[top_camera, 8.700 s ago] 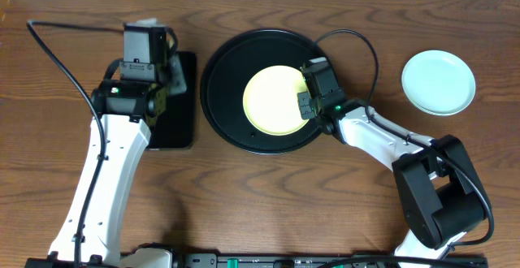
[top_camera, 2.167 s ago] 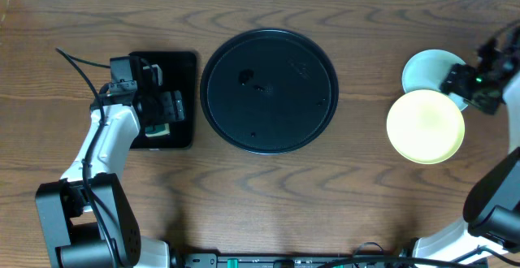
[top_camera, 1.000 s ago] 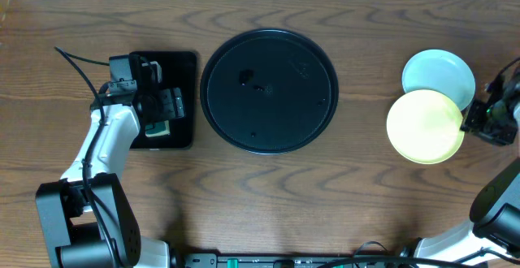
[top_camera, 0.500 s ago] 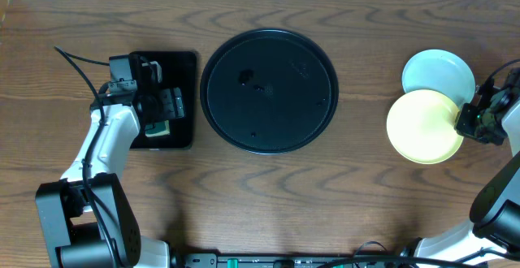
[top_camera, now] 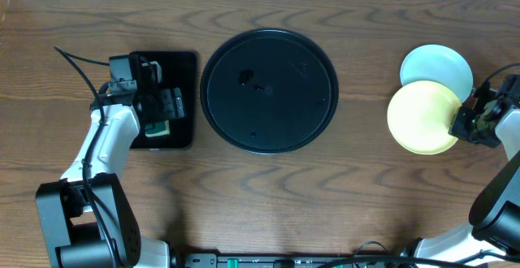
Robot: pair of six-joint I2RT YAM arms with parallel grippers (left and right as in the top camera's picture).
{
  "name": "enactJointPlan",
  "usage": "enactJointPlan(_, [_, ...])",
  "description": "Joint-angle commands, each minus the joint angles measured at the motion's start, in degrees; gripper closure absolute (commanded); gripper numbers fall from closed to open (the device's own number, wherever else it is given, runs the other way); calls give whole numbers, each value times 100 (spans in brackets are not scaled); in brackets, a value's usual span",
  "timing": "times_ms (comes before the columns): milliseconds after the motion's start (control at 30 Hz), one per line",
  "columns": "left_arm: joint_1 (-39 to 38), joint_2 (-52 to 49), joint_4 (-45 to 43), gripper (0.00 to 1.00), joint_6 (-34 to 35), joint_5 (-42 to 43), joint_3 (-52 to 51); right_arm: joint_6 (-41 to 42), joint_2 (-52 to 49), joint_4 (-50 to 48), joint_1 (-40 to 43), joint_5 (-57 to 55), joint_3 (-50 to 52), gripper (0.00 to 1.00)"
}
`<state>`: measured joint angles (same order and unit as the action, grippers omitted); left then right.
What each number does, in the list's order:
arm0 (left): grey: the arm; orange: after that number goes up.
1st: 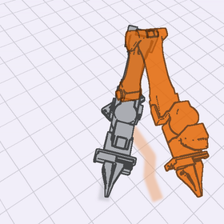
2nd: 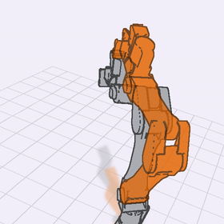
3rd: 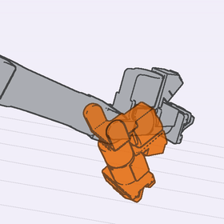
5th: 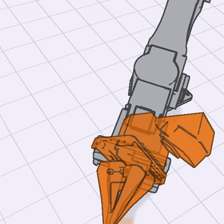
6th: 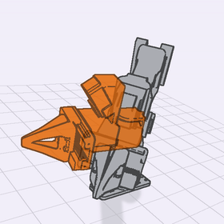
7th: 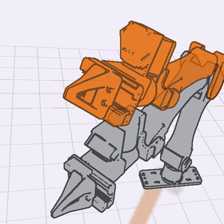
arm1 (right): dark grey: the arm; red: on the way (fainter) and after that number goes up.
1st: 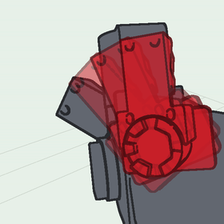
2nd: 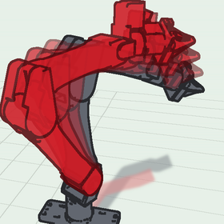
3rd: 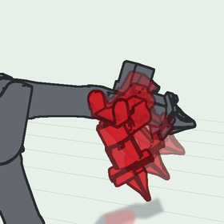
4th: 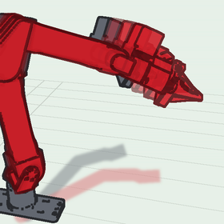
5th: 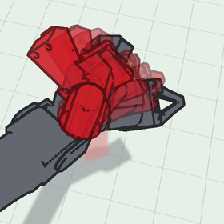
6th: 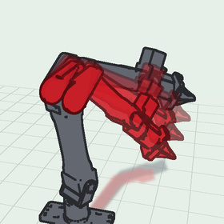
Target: Clean dirty plates on tray and stack at the side
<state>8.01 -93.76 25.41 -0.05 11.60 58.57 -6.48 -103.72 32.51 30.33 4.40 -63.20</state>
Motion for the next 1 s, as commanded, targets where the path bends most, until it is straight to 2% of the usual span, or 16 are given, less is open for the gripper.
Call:
enactJointPlan(0, [4, -42, -7, 14, -35, -72, 4, 103, 210, 7, 24, 387, -162, 99])
enactJointPlan(133, [4, -42, -7, 14, -35, -72, 4, 463, 511, -39, 26, 922, -382, 99])
enactJointPlan(300, [4, -42, -7, 14, -35, -72, 4, 1067, 942, -601, 26, 1362, -468, 99])
enactJointPlan(400, [4, -42, -7, 14, -35, -72, 4, 1073, 970, -911, 24, 1051, -463, 99])
enactJointPlan(567, [4, -42, -7, 14, -35, -72, 4, 1069, 632, -1231, 24, -254, -455, 99])
enactJointPlan(800, [4, -42, -7, 14, -35, -72, 4, 1073, 85, -1755, 28, -240, -455, 97])
enactJointPlan(833, [4, -42, -7, 14, -35, -72, 4, 1073, 72, -1869, 31, -243, -455, 83])
enactJointPlan(867, [4, -42, -4, 14, -35, -72, 4, 1069, 74, -1956, 31, -245, -457, 47])
enactJointPlan(900, [4, -42, -7, 14, -35, -72, 4, 1064, 98, -2033, 33, -245, -466, 1])
enactJointPlan(967, [4, -42, -7, 14, -35, -72, 4, 975, 203, -2111, 42, -240, -490, 1])
